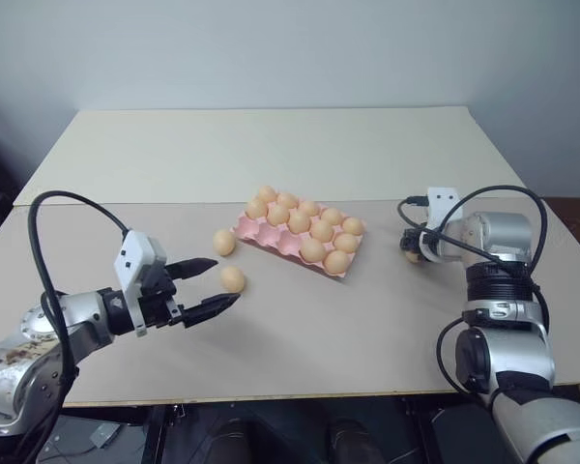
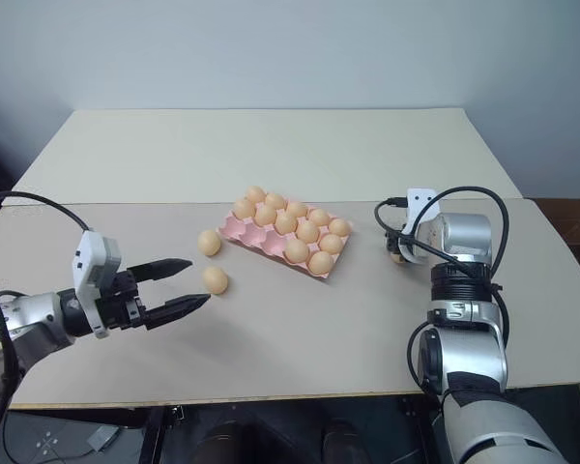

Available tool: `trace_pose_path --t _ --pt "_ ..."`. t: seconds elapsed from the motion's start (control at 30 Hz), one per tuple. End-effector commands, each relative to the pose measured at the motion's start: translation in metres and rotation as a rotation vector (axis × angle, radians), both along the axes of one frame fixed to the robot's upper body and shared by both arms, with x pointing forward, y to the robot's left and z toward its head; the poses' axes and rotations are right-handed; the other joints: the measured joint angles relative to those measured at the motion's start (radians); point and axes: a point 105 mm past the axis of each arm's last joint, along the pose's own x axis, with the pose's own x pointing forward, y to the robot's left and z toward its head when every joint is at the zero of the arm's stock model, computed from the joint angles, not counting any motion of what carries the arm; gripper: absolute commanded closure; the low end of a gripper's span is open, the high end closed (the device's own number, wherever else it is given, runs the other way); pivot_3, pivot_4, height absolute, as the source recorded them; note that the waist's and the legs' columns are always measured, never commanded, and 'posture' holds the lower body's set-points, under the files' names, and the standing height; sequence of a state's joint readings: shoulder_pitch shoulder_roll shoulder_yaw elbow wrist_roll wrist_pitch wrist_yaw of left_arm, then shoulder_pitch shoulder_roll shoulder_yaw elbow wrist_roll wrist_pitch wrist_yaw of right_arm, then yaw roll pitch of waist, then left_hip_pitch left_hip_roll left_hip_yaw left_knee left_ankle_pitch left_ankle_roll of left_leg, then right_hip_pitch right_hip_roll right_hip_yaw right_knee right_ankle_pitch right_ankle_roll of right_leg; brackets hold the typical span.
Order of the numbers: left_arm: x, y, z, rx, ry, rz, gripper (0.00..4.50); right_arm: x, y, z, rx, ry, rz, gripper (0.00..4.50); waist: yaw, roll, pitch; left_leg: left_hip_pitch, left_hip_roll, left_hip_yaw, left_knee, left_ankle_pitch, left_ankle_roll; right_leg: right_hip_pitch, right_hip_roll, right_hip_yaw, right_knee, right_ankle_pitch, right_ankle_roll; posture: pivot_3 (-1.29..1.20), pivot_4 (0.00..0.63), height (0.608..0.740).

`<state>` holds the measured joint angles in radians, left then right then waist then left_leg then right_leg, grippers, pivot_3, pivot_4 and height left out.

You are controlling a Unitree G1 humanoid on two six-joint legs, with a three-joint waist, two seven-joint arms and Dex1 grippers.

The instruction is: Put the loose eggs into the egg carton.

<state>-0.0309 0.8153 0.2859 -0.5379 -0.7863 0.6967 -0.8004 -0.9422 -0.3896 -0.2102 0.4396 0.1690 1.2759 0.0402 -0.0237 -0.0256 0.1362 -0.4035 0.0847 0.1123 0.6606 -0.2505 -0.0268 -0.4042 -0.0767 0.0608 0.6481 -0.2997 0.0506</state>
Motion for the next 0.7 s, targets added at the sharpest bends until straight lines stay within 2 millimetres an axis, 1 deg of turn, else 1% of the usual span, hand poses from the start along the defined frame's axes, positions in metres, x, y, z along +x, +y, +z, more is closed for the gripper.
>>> trace_pose_path --t 0.03,0.13,0.2,0.3,0.37,0.5,0.53,0.6,0.7 --pt "-0.004 -0.002 0.011 0.004 -0.064 -0.009 0.33 -0.001 0.003 0.007 -0.006 -0.025 -0.002 2.84 -0.002 0.0 0.0 0.0 0.0 0.0 0.0 0.0 0.0 0.0 0.0 0.0 0.0 0.0 0.0 0.0 0.15 0.74" --pt "-0.004 -0.002 0.011 0.004 -0.063 -0.009 0.33 -0.001 0.004 0.008 -0.003 -0.035 -0.005 2.84 -0.003 0.0 0.0 0.0 0.0 0.0 0.0 0.0 0.0 0.0 0.0 0.0 0.0 0.0 0.0 0.0 0.15 0.74" --pt "-0.003 -0.002 0.011 0.004 -0.064 -0.009 0.33 0.0 0.005 0.012 -0.005 -0.056 -0.004 2.84 -0.004 0.0 0.0 0.0 0.0 0.0 0.0 0.0 0.0 0.0 0.0 0.0 0.0 0.0 0.0 0.0 0.15 0.74" --pt "-0.002 -0.002 0.012 0.004 -0.066 -0.008 0.33 0.001 0.006 0.025 -0.023 -0.106 0.013 2.85 -0.006 0.0 0.0 0.0 0.0 0.0 0.0 0.0 0.0 0.0 0.0 0.0 0.0 0.0 0.0 0.0 0.15 0.74" --pt "-0.001 0.0 0.012 0.009 -0.071 0.002 0.33 -0.002 0.013 0.04 -0.048 -0.152 0.051 2.85 -0.007 0.0 0.0 -0.001 0.0 0.0 0.0 0.0 0.0 -0.001 0.0 0.0 0.0 0.0 0.0 0.0 0.15 0.74" --pt "0.003 0.006 0.012 0.011 -0.095 0.049 0.33 -0.01 0.038 0.067 -0.115 -0.249 0.182 2.85 -0.011 0.0 0.0 -0.001 0.0 0.0 0.0 0.0 0.0 -0.001 0.0 0.0 0.0 0.0 0.0 0.0 0.15 0.74" --pt "0.004 0.008 0.012 0.007 -0.104 0.069 0.33 -0.014 0.051 0.077 -0.117 -0.291 0.244 2.85 -0.012 0.0 0.0 -0.001 0.0 0.0 0.0 0.0 0.0 -0.001 0.0 0.0 0.0 0.0 0.0 0.0 0.15 0.74" --pt "0.005 0.01 0.013 -0.001 -0.113 0.091 0.33 -0.021 0.073 0.091 -0.127 -0.358 0.34 2.85 -0.016 0.0 0.0 -0.001 0.0 0.0 0.0 0.0 0.001 -0.001 0.0 0.0 0.001 0.0 0.0 0.0 0.15 0.74" --pt "0.005 0.013 0.014 -0.014 -0.113 0.107 0.33 -0.03 0.107 0.106 -0.129 -0.467 0.483 2.85 -0.019 0.0 0.0 -0.001 0.0 0.0 0.0 -0.001 0.001 -0.001 0.0 0.0 0.001 0.0 0.0 0.0 0.15 0.74"
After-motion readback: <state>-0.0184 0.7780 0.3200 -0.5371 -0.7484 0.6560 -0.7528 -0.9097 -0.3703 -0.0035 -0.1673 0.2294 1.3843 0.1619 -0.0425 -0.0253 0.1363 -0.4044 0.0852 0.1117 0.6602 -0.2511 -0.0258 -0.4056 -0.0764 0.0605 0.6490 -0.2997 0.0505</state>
